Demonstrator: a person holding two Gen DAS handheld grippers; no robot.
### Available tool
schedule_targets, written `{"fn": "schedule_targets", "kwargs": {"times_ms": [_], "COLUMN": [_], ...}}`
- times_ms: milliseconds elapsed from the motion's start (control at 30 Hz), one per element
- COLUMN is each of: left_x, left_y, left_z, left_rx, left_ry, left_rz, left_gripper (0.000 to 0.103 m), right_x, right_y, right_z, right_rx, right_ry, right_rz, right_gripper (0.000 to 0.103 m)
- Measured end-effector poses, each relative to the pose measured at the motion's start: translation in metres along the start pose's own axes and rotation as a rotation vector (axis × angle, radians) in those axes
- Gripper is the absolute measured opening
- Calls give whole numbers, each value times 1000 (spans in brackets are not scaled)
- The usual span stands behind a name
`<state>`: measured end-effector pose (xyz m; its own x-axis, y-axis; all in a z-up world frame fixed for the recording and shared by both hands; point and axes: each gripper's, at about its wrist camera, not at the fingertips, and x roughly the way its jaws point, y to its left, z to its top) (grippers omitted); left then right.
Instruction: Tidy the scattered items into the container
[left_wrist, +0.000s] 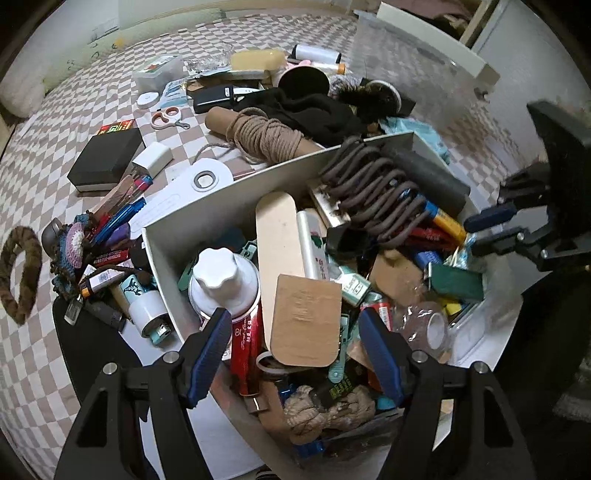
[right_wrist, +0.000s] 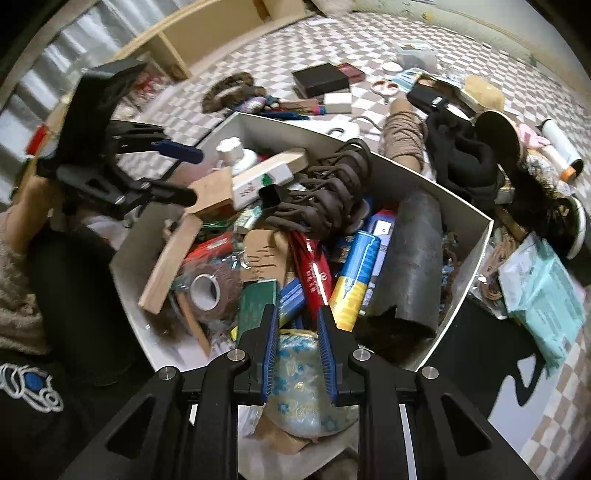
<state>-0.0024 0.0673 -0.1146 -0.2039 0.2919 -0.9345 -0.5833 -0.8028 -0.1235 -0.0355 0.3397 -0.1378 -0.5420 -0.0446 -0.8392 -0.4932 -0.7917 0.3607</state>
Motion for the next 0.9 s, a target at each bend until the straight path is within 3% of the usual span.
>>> {"fn": "schedule_targets", "kwargs": {"times_ms": [67,267,567,633,667,700,900], "left_x": [0,-7,-5,-6,-8,-10,-31], "left_y": [-1,0,12,12,12,11,8], "left_z": [1,4,13,14,15,16,24], "left_rx": [11,18,-41,-42,-42,-41,-56], "left_ry": [-7,-75,-89,-92,-94,-102,-195], "left_rz": [18,51,71,76,75,73,150], "left_gripper": [83,103,103,103,103,103,103], "right_x": [1,6,12,12,10,9,-4], "right_y": [4,18,21,21,21,22,27], "right_z": [3,11,18,19,20,21,26], "right_rx": [-6,-44,-52,-51,-49,-51,-69], "right_ry": [3,19,40,36,27,14,-57], "right_rz": [-1,-22,-75,-112,-136,-157,-164], "right_gripper": [23,23,24,49,79,91,94]}}
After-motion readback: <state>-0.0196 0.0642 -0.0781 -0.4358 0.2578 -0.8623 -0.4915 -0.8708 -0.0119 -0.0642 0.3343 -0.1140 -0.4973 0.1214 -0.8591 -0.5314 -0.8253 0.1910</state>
